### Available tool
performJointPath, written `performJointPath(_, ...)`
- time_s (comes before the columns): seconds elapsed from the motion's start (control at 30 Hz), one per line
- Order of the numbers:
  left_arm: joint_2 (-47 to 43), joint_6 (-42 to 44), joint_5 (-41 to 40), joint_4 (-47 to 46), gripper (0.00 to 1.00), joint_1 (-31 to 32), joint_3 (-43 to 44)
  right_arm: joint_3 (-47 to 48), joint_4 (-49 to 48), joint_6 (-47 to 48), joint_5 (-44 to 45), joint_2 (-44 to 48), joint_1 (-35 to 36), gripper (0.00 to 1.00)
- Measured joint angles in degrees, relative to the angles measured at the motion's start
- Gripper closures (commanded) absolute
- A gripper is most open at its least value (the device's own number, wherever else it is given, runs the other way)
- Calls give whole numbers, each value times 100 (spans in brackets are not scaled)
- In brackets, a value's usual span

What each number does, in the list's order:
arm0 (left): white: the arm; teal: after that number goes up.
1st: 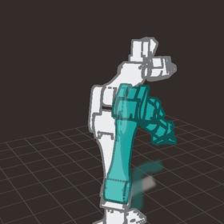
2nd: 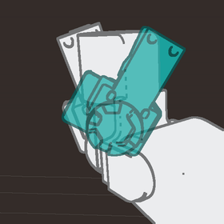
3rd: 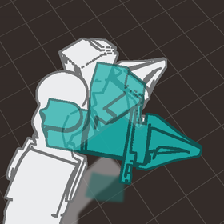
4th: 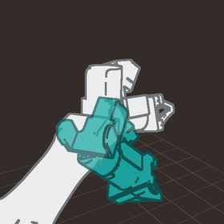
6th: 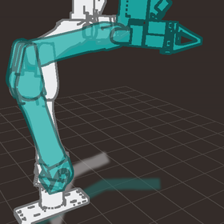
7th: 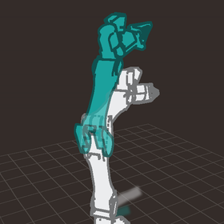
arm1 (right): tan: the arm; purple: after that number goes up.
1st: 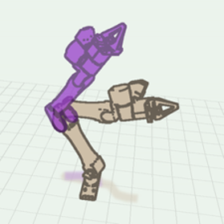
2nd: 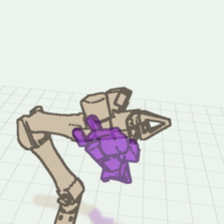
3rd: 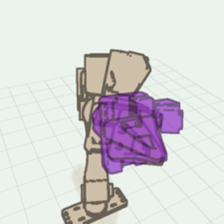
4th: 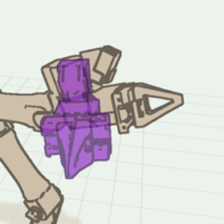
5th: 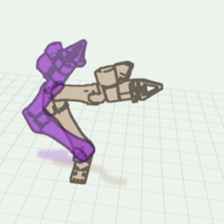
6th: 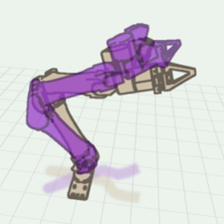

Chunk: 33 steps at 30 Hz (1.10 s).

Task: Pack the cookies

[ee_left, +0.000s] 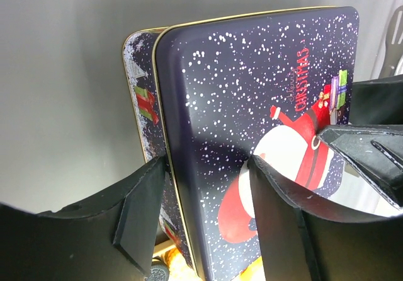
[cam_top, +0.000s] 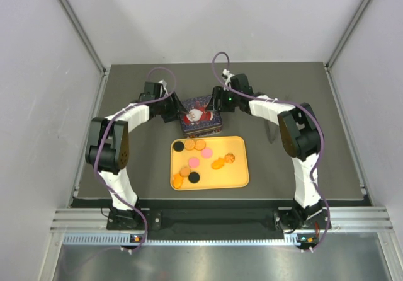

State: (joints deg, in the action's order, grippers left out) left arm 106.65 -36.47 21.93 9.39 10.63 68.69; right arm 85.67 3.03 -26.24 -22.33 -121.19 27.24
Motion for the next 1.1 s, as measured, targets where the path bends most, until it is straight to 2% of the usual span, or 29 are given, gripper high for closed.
performJointPath(0.1, -4, 11, -85, 11, 39, 33, 0, -17, -37, -59, 24, 0, -13, 46)
performJointPath(0.33, -28, 68, -337, 31, 36, 160, 13, -94, -146, -177, 20, 7, -39, 51)
performJointPath(0.53, -42, 72, -485, 76, 36, 232, 42, -151, -240, -195, 7, 17, -44, 33)
performJointPath(0.77, -42, 87, -503, 59, 36, 299, 44, -358, -348, -116, -42, 107, -37, 19)
performJointPath(1.1, -42, 190, -393, 81, 35, 389, 57, -833, -334, -57, -181, 422, -74, 7)
